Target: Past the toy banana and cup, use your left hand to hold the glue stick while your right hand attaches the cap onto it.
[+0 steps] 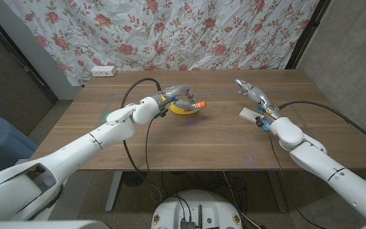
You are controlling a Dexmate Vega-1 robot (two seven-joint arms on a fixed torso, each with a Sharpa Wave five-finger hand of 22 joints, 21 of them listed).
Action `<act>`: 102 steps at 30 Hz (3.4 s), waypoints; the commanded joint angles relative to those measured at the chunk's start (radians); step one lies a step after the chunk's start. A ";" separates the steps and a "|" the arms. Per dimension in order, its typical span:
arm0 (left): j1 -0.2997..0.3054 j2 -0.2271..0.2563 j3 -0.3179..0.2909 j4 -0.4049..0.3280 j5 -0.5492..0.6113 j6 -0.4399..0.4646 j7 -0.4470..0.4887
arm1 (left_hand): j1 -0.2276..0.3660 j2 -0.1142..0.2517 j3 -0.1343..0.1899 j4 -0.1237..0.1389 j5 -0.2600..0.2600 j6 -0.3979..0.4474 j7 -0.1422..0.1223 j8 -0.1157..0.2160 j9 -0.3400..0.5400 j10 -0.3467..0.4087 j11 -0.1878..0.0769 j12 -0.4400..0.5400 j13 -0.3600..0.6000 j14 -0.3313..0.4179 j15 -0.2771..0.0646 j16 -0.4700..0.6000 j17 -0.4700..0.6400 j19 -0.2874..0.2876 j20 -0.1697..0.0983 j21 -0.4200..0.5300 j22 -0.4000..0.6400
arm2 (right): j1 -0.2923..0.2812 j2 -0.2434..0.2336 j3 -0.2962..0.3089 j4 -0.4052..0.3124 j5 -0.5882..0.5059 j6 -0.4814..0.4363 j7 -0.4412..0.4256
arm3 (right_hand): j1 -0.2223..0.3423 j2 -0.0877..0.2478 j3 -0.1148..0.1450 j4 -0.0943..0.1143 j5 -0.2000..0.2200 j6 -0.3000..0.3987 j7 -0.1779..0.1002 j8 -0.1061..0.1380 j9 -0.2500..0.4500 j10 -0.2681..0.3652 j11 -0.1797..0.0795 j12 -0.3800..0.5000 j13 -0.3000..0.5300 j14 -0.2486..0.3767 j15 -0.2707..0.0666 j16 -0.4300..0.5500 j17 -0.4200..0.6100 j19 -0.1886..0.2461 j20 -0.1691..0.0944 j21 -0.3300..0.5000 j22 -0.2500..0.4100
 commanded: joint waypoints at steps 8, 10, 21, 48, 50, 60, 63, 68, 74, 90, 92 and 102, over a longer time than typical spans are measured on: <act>0.018 0.063 -0.005 -0.080 0.095 0.026 -0.098 | 0.032 0.053 -0.006 0.003 0.006 -0.001 -0.008 0.003 0.021 -0.009 0.000 0.006 0.004 -0.007 -0.141 0.000 0.002 -0.009 -0.004 -0.004 0.002 | 0.054 0.051 -0.011 0.117 0.146 0.058 0.091 | -0.040 0.006 -0.002 0.021 -0.002 -0.052 0.012 -0.008 -0.001 -0.031 0.024 -0.002 0.003 -0.014 0.019 -0.010 0.007 -0.019 -0.008 -0.009 0.003; 0.021 0.065 -0.006 -0.083 0.100 0.027 -0.104 | 0.031 0.053 -0.006 0.004 0.006 -0.001 -0.008 0.003 0.021 -0.010 0.000 0.007 0.004 -0.007 -0.141 0.000 0.002 -0.009 -0.004 -0.004 0.002 | 0.055 0.052 -0.011 0.120 0.159 0.053 0.096 | -0.044 0.007 -0.002 0.023 -0.002 -0.059 0.015 -0.009 -0.001 -0.034 0.024 -0.002 0.003 -0.014 0.019 -0.010 0.008 -0.021 -0.009 -0.009 0.003; 0.038 0.069 -0.012 -0.100 0.128 0.048 -0.126 | 0.032 0.056 -0.005 0.002 0.008 -0.002 -0.016 0.004 0.020 -0.013 -0.001 0.008 0.005 -0.011 -0.144 0.001 0.002 -0.009 -0.005 -0.002 0.002 | 0.078 0.074 -0.012 0.163 0.225 0.055 0.137 | -0.065 0.014 -0.002 0.034 0.001 -0.077 0.026 -0.005 -0.002 -0.042 0.037 0.000 0.002 -0.026 0.021 -0.016 0.009 -0.044 -0.012 -0.015 0.003; 0.038 0.080 0.015 -0.103 0.212 0.077 -0.197 | 0.050 0.057 0.001 -0.011 0.011 -0.008 -0.032 0.006 0.018 -0.031 -0.003 0.009 0.004 -0.015 -0.150 0.003 0.002 -0.004 -0.005 0.001 0.002 | 0.120 0.176 -0.022 0.328 0.326 0.147 0.208 | -0.068 0.006 0.003 0.029 0.004 -0.070 0.033 0.005 -0.002 -0.044 0.041 0.005 0.002 -0.022 0.022 -0.020 0.004 -0.046 -0.017 -0.010 0.002; 0.040 0.079 0.016 -0.104 0.217 0.080 -0.200 | 0.052 0.056 0.002 -0.012 0.011 -0.011 -0.033 0.006 0.018 -0.034 -0.003 0.008 0.004 -0.015 -0.150 0.003 0.002 -0.004 -0.004 0.001 0.002 | 0.121 0.179 -0.023 0.332 0.329 0.148 0.210 | -0.067 0.006 0.004 0.028 0.004 -0.068 0.034 0.006 -0.002 -0.042 0.043 0.006 0.003 -0.022 0.023 -0.020 0.003 -0.044 -0.018 -0.009 0.002; 0.043 0.082 0.028 -0.115 0.280 0.101 -0.210 | 0.056 0.055 0.002 -0.012 0.011 -0.024 -0.035 0.003 0.018 -0.047 -0.003 0.008 0.004 -0.014 -0.150 0.005 0.003 -0.003 -0.005 0.001 0.001 | 0.126 0.199 -0.027 0.358 0.337 0.160 0.212 | -0.068 0.008 0.008 0.026 0.006 -0.062 0.034 0.009 -0.002 -0.041 0.041 0.007 0.003 -0.018 0.020 -0.020 0.002 -0.040 -0.020 -0.007 0.002; 0.043 0.082 0.031 -0.116 0.295 0.102 -0.215 | 0.057 0.055 0.002 -0.012 0.011 -0.023 -0.038 0.003 0.018 -0.049 -0.003 0.008 0.004 -0.015 -0.150 0.005 0.003 -0.003 -0.005 0.002 0.001 | 0.128 0.204 -0.028 0.368 0.336 0.168 0.212 | -0.068 0.009 0.009 0.026 0.006 -0.061 0.034 0.009 -0.002 -0.041 0.041 0.007 0.003 -0.016 0.020 -0.020 0.002 -0.038 -0.021 -0.006 0.002; 0.047 0.079 0.028 -0.118 0.301 0.107 -0.218 | 0.056 0.052 0.000 -0.011 0.011 -0.028 -0.040 0.002 0.017 -0.056 -0.003 0.007 0.003 -0.015 -0.149 0.006 0.003 -0.003 -0.005 0.001 0.001 | 0.131 0.224 -0.025 0.396 0.353 0.194 0.226 | -0.071 0.006 0.009 0.026 0.006 -0.061 0.035 0.009 -0.002 -0.040 0.042 0.008 0.003 -0.026 0.023 -0.024 0.002 -0.031 -0.016 -0.004 0.002; 0.042 0.081 0.037 -0.125 0.329 0.116 -0.248 | 0.051 0.045 -0.005 -0.009 0.010 -0.036 -0.042 0.001 0.017 -0.067 -0.003 0.007 0.003 -0.018 -0.147 0.005 0.003 -0.005 -0.006 0.001 0.002 | 0.131 0.227 -0.025 0.396 0.367 0.181 0.234 | -0.076 0.001 0.007 0.026 0.005 -0.064 0.035 0.008 -0.002 -0.041 0.044 0.008 0.003 -0.024 0.020 -0.024 0.002 -0.030 -0.016 -0.004 0.002; 0.048 0.073 0.043 -0.131 0.371 0.143 -0.283 | 0.022 0.028 -0.023 0.000 0.008 -0.086 -0.043 -0.008 0.014 -0.112 -0.003 0.006 0.003 -0.033 -0.145 0.004 0.004 -0.021 -0.001 -0.001 0.002 | 0.131 0.229 -0.029 0.392 0.369 0.163 0.227 | -0.081 0.002 0.010 0.026 0.006 -0.061 0.034 0.009 -0.001 -0.040 0.045 0.009 0.003 -0.017 0.021 -0.023 0.002 -0.025 -0.015 -0.003 0.002; 0.048 0.074 0.044 -0.134 0.379 0.146 -0.284 | 0.019 0.026 -0.025 0.000 0.008 -0.091 -0.041 -0.008 0.013 -0.116 -0.002 0.007 0.003 -0.038 -0.146 0.003 0.004 -0.022 -0.002 -0.001 0.002 | 0.131 0.232 -0.029 0.395 0.372 0.162 0.228 | -0.081 0.002 0.010 0.026 0.006 -0.060 0.033 0.010 -0.001 -0.039 0.046 0.009 0.003 -0.017 0.021 -0.023 0.002 -0.025 -0.016 -0.003 0.002; 0.059 0.081 0.035 -0.156 0.395 0.162 -0.297 | -0.019 0.002 -0.045 0.005 0.009 -0.182 -0.048 -0.014 0.009 -0.220 -0.002 0.000 0.001 -0.068 -0.138 0.002 0.003 -0.060 0.009 -0.005 0.002 | 0.139 0.240 -0.034 0.410 0.368 0.162 0.227 | -0.083 0.004 0.013 0.026 0.007 -0.054 0.030 0.012 -0.001 -0.039 0.046 0.009 0.003 -0.017 0.029 -0.023 0.002 -0.022 -0.015 -0.003 0.002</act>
